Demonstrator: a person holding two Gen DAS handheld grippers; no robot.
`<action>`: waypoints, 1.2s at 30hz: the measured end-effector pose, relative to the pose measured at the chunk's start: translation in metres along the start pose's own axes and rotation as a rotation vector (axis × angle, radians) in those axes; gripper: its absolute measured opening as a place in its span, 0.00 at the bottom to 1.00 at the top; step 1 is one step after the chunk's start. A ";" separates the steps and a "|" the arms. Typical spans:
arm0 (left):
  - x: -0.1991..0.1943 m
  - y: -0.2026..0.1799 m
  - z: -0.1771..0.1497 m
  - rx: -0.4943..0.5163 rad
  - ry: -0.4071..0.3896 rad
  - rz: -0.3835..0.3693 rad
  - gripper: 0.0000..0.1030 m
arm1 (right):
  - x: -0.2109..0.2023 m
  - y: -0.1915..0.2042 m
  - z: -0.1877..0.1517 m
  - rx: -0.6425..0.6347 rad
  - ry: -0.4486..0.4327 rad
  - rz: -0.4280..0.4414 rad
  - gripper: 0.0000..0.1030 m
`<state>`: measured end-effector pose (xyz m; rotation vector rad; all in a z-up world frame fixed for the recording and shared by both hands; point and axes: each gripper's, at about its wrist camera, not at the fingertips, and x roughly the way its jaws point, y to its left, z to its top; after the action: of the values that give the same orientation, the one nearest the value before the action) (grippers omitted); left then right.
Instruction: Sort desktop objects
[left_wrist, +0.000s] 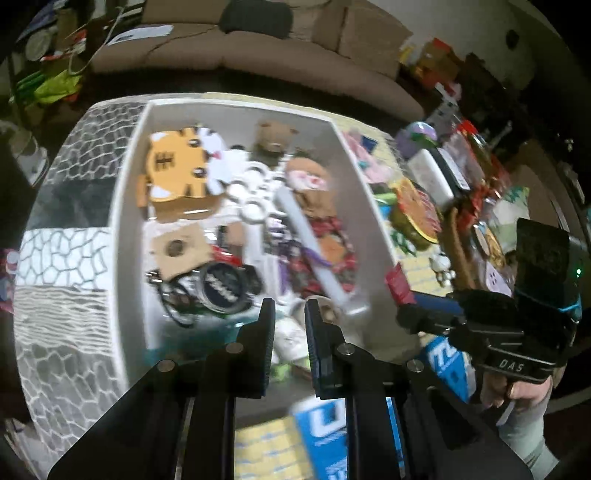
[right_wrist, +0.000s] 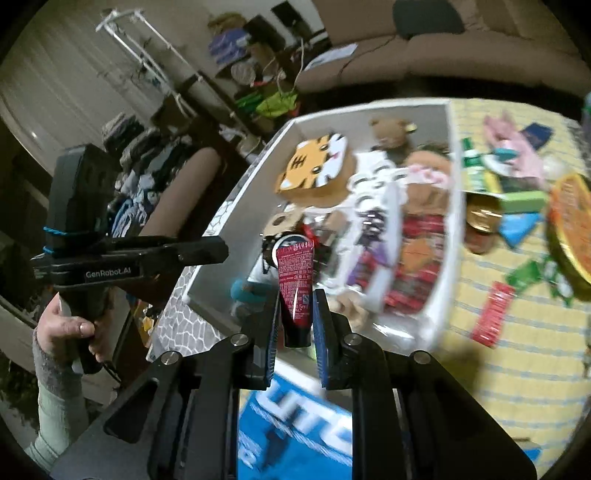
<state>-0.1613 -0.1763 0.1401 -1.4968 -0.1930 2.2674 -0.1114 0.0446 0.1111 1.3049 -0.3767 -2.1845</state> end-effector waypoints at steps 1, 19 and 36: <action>-0.001 0.008 0.001 -0.004 0.001 0.002 0.14 | 0.011 0.004 0.004 0.004 0.010 0.006 0.16; 0.034 0.067 -0.014 -0.076 0.038 0.005 0.72 | 0.157 -0.013 0.056 0.128 0.186 -0.117 0.31; 0.023 -0.034 -0.024 0.001 -0.030 -0.044 1.00 | -0.023 -0.018 0.019 -0.062 0.028 -0.271 0.52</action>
<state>-0.1381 -0.1388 0.1224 -1.4446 -0.2316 2.2565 -0.1248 0.0718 0.1281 1.4195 -0.1249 -2.3744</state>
